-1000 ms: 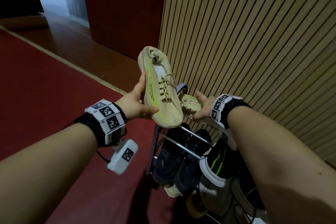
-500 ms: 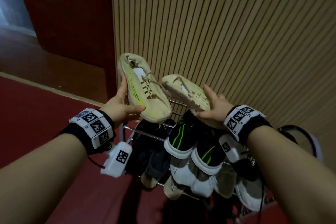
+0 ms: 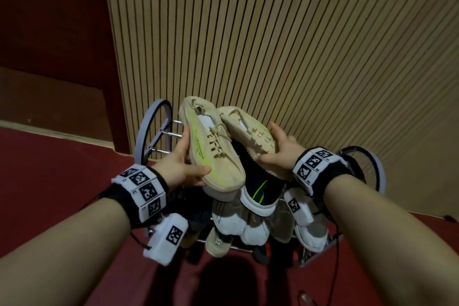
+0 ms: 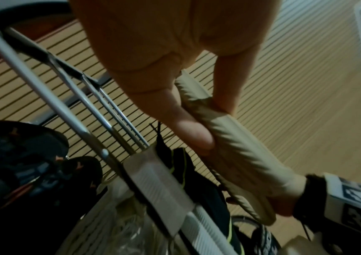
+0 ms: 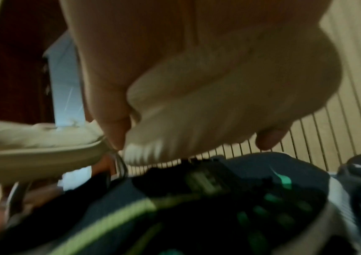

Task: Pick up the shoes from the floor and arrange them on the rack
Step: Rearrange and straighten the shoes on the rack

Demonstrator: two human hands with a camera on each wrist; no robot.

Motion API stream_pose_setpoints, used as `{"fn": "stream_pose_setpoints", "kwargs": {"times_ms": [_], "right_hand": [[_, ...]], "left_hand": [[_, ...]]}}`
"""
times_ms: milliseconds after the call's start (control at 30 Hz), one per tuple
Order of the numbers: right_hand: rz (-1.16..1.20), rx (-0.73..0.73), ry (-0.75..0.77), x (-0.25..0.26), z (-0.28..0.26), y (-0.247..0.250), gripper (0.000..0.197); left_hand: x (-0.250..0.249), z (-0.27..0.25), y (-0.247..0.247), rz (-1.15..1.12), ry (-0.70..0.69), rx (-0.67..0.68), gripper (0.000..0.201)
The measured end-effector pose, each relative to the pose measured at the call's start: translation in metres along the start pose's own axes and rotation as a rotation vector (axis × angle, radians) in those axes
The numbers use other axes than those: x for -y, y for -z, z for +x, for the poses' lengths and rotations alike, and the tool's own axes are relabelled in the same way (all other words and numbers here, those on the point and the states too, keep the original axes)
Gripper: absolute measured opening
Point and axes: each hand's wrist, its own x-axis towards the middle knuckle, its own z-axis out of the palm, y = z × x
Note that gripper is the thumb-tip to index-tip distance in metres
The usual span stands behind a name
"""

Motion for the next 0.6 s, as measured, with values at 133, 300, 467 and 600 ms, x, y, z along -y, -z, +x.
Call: {"fn": "stream_pose_setpoints", "kwargs": {"times_ms": [133, 300, 467, 600], "right_hand": [[-0.035, 0.035, -0.039, 0.0, 0.003, -0.015, 0.102], [-0.045, 0.136, -0.066, 0.0, 0.005, -0.021, 0.094], [-0.033, -0.014, 0.13, 0.016, -0.008, -0.006, 0.064], [0.059, 0.008, 0.221, 0.023, -0.041, -0.02, 0.049]], "left_hand": [[0.007, 0.002, -0.01, -0.079, 0.086, -0.001, 0.109], [0.005, -0.002, -0.024, -0.109, 0.156, -0.039, 0.107], [-0.006, -0.006, -0.025, -0.012, 0.225, -0.023, 0.1], [-0.007, -0.009, -0.02, -0.029, 0.226, -0.039, 0.085]]}}
